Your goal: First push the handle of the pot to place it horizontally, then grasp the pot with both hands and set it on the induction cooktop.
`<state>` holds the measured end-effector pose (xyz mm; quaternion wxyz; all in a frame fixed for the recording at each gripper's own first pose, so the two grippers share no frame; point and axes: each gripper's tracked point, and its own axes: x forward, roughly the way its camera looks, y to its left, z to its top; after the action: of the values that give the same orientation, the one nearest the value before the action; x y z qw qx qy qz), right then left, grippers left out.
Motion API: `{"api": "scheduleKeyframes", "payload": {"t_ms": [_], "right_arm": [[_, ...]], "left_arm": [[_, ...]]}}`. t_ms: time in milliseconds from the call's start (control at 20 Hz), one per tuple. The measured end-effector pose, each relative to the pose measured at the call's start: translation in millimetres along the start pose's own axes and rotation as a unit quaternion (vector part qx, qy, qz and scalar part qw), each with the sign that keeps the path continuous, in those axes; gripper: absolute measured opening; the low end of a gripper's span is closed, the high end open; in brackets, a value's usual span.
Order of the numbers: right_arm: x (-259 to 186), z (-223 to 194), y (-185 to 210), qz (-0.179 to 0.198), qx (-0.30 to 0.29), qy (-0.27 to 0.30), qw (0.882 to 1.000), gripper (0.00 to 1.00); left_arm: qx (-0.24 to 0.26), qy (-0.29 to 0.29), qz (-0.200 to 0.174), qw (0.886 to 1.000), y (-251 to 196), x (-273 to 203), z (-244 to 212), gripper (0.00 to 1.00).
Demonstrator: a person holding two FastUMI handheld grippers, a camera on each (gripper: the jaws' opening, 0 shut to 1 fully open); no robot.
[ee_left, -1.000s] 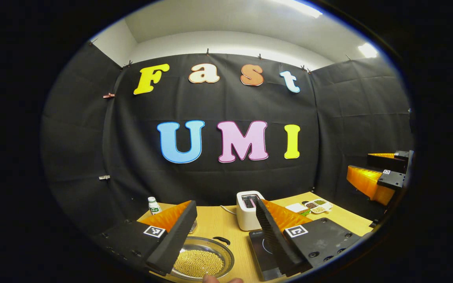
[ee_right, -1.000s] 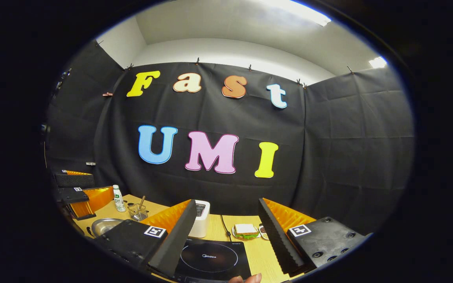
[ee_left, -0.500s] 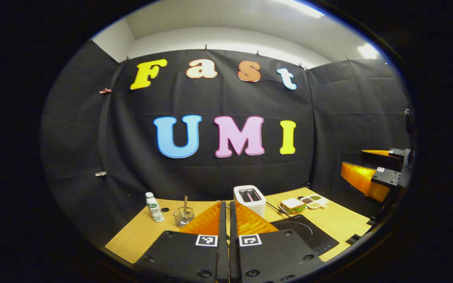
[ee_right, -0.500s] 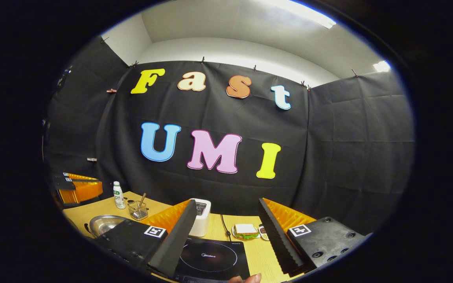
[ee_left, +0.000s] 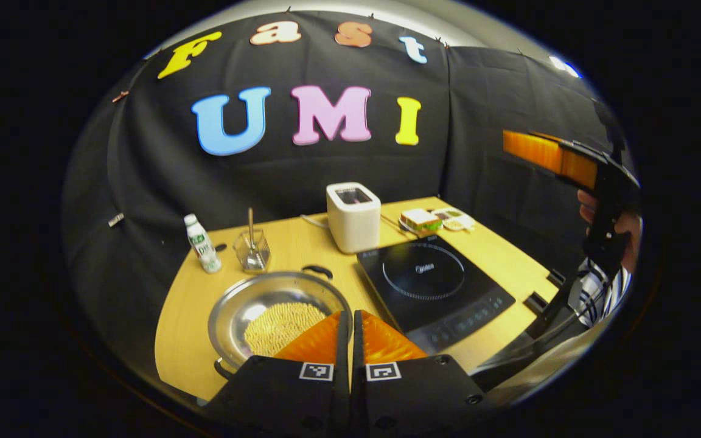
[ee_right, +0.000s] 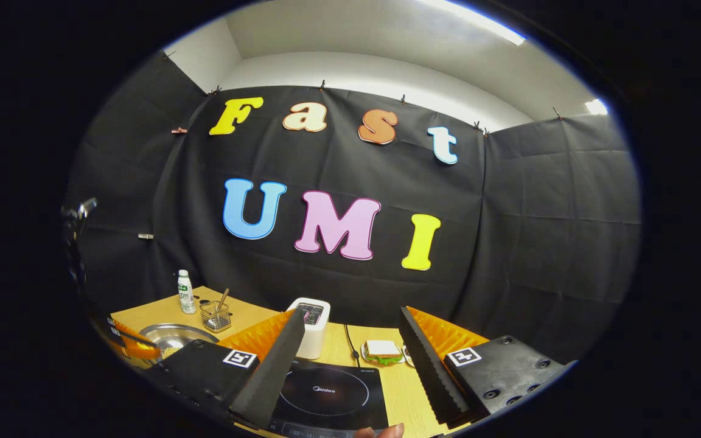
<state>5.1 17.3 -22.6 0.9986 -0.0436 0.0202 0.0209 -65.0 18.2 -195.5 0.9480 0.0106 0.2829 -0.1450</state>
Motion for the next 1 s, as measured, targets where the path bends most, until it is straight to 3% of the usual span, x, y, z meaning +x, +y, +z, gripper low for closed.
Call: {"api": "scheduleKeyframes", "payload": {"t_ms": [300, 600, 1000], "right_arm": [[1, -12, 5, 0.0, -0.005, 0.016, 1.0, 0.97], [2, -18, 8, -0.003, -0.009, 0.027, 1.0, 0.97], [0, -22, 6, -0.013, -0.016, 0.037, 0.999, 0.97]], "left_arm": [[-0.03, 0.111, -0.036, 0.993, 33, -6, -85, 0.05], [-0.027, 0.211, -0.05, 0.976, 79, 6, -146, 0.05], [-0.018, 0.268, -0.055, 0.962, 126, 23, -164, 0.05]]}}
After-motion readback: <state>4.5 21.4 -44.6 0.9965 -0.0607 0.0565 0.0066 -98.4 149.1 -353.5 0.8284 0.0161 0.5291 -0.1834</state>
